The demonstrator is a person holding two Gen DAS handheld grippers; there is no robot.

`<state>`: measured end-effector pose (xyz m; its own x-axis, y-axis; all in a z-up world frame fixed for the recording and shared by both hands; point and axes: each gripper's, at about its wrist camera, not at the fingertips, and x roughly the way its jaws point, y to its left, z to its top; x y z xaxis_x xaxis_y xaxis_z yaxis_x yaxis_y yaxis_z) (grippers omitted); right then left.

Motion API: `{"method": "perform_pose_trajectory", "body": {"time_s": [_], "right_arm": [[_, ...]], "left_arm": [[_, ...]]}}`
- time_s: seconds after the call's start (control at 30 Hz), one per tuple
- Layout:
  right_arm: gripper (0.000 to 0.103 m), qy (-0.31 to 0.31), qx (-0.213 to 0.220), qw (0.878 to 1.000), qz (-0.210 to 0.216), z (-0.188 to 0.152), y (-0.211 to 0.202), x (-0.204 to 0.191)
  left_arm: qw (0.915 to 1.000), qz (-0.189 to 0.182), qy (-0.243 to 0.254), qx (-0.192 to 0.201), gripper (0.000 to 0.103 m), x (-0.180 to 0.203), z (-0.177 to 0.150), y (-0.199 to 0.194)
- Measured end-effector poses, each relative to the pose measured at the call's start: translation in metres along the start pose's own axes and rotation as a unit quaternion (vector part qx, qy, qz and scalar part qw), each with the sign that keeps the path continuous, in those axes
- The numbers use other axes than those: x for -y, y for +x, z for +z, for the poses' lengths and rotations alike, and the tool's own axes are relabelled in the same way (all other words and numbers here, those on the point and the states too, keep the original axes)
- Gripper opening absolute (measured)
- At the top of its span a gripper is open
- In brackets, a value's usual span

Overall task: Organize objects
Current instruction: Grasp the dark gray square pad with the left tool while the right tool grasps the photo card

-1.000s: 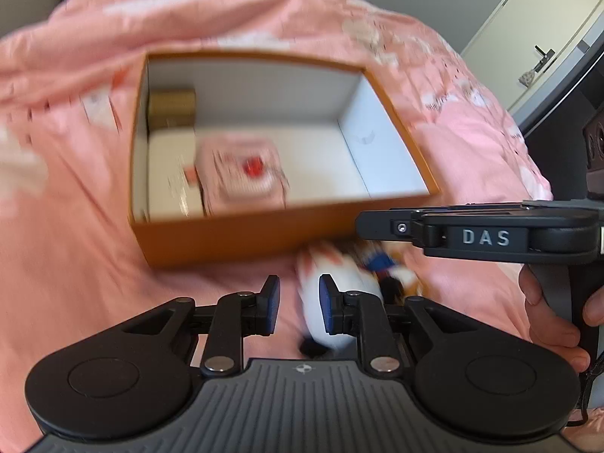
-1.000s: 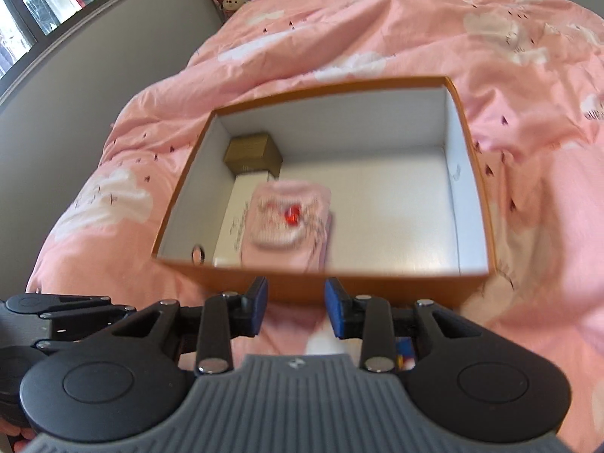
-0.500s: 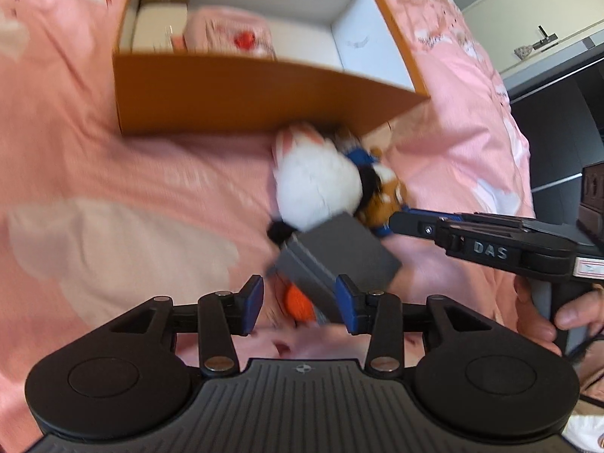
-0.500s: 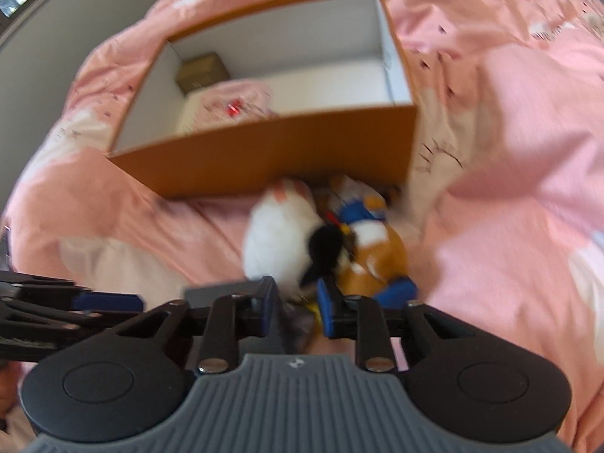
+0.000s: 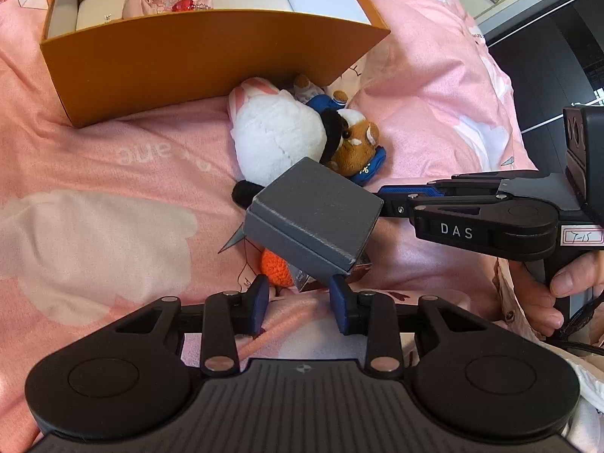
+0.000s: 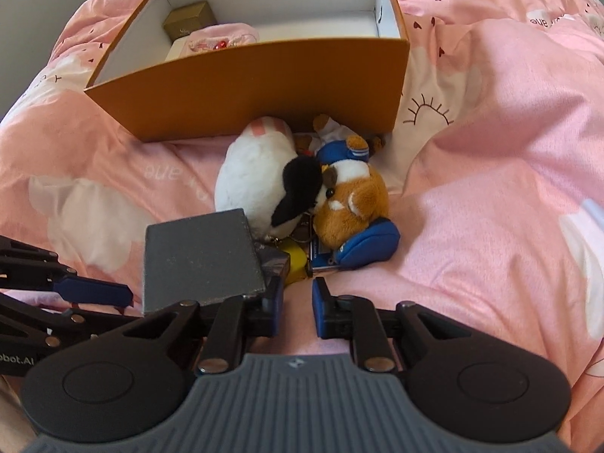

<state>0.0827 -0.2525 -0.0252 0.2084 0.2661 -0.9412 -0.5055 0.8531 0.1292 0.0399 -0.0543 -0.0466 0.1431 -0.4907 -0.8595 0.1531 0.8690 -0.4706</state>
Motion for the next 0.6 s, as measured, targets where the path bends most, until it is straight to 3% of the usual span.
{"method": "perform_pose_trajectory", "body": {"time_s": [0.2,0.3,0.6], "right_arm": [[0.010,-0.014,0.012,1.000,0.002,0.007,-0.002,-0.009],[0.009,-0.020,0.011,1.000,0.011,0.011,0.001,-0.013],[0.009,0.014,0.026,0.998,0.051,0.022,0.000,-0.012]], "left_arm": [[0.9997,0.007,-0.002,0.022,0.033,-0.001,0.001,-0.010],[0.9992,0.017,-0.012,0.033,0.023,-0.006,0.002,-0.016],[0.9966,0.017,-0.039,0.071,0.023,-0.023,0.007,-0.026]]}}
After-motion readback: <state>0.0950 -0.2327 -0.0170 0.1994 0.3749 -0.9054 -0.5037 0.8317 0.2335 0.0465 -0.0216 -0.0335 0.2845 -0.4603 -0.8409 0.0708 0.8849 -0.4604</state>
